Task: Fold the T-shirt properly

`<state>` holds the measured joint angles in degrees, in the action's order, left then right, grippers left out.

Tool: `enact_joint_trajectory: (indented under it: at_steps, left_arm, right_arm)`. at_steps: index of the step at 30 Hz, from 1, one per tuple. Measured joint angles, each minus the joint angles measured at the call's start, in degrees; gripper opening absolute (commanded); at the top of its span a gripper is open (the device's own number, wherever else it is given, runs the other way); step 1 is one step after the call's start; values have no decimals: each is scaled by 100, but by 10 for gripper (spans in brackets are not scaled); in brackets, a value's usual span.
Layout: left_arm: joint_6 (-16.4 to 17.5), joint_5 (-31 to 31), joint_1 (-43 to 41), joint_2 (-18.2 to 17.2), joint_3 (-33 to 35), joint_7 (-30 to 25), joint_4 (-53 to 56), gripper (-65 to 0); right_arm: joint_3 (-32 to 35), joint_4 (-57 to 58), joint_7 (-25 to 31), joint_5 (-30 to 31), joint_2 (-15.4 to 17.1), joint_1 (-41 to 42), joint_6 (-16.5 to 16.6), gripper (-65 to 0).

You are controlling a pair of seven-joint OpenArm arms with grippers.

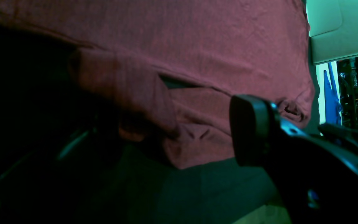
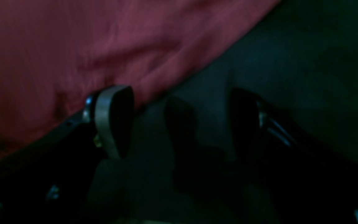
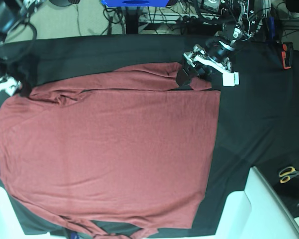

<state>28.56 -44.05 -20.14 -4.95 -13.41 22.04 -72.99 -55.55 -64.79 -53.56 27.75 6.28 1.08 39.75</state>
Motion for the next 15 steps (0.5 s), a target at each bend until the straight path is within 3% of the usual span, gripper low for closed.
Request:
enact_joint_trajectory:
  at_steps: [5,9,15]
  left_arm:
    - [2,-4,-2,-2,2,-7,4,-173]
    - [0,-15,-2,-2,35,-20,4,-191]
    - [-70,55,0,2,42,72,44,-439]
  right_arm:
    - [-92,999,105,79,413,367,22,-203]
    - [-85,1097,107,44,474,457,-2,-203]
    - [-79,1108,282,39,446,457,-4,-206]
